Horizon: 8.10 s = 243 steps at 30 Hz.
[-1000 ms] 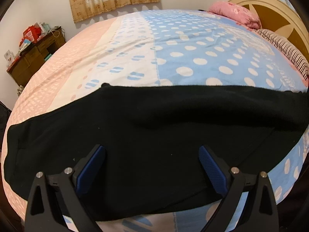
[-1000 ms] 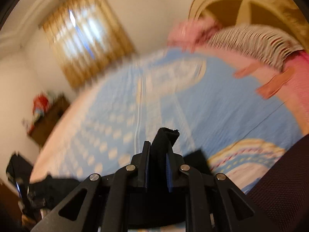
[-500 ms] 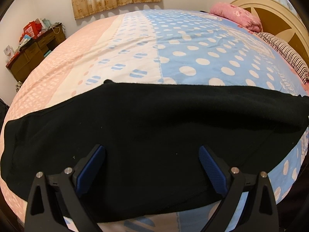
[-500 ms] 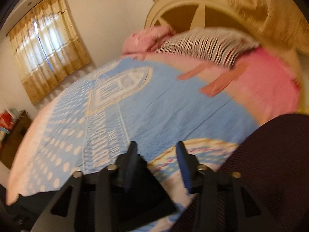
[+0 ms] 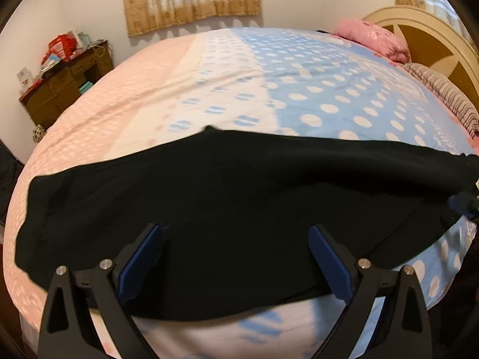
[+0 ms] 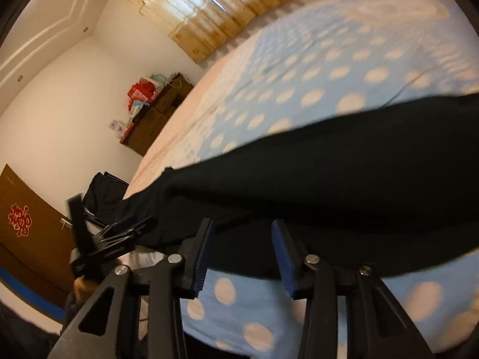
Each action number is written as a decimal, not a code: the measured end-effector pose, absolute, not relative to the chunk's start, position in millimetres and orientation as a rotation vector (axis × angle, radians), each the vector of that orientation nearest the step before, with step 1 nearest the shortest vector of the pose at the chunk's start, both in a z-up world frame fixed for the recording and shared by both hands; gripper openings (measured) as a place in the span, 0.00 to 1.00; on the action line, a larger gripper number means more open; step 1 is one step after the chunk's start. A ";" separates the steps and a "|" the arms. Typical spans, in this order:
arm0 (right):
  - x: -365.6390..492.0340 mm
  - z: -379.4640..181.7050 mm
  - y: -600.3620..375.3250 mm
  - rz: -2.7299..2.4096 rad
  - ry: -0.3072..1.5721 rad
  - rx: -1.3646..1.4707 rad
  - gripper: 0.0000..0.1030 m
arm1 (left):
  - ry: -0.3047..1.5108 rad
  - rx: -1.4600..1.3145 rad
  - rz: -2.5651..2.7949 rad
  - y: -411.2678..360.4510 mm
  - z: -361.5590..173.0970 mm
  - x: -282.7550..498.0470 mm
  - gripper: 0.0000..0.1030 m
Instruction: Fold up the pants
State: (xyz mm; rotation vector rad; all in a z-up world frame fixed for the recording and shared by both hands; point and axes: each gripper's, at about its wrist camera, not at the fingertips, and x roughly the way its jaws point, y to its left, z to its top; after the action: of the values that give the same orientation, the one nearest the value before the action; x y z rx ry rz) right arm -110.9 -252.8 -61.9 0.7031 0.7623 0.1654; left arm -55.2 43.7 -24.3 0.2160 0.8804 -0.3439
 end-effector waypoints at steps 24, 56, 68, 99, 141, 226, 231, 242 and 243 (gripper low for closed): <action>-96.5 -57.8 -228.1 0.126 0.731 0.962 0.05 | 0.879 0.071 -0.310 91.9 -18.9 -50.5 0.97; -48.2 -97.3 -179.3 0.245 0.772 0.935 0.03 | 0.855 0.069 -0.322 90.0 -8.8 -59.4 0.97; -66.9 -123.5 -160.8 0.276 0.866 1.059 0.04 | 0.854 0.102 -0.366 69.7 -7.9 -60.1 0.97; -170.9 -44.9 -472.5 -0.470 0.880 0.545 0.29 | 0.923 0.267 -0.264 28.7 -45.0 -55.6 1.00; -221.3 -62.8 -469.1 -0.508 0.824 0.509 0.29 | 0.909 0.247 -0.258 25.2 -45.5 -52.6 1.00; -50.9 -71.2 -177.7 0.010 0.846 0.238 0.09 | 0.725 -0.143 0.248 269.7 -4.4 -13.0 0.72; -43.6 -62.4 -192.8 -0.027 0.780 0.349 0.09 | 0.665 -0.076 0.195 244.0 14.9 -17.6 0.72; -88.3 -65.8 -256.8 -0.206 0.819 0.354 0.09 | 0.832 0.159 0.154 171.2 -36.4 26.0 0.74; -89.3 -70.8 -263.1 -0.188 0.813 0.378 0.09 | 0.805 0.156 0.154 173.2 -38.5 22.6 0.78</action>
State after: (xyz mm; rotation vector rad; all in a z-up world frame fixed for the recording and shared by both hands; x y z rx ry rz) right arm -89.3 -263.1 -70.8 0.3776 0.8126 -0.1877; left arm 22.6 173.2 -38.5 0.1560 0.8051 0.1537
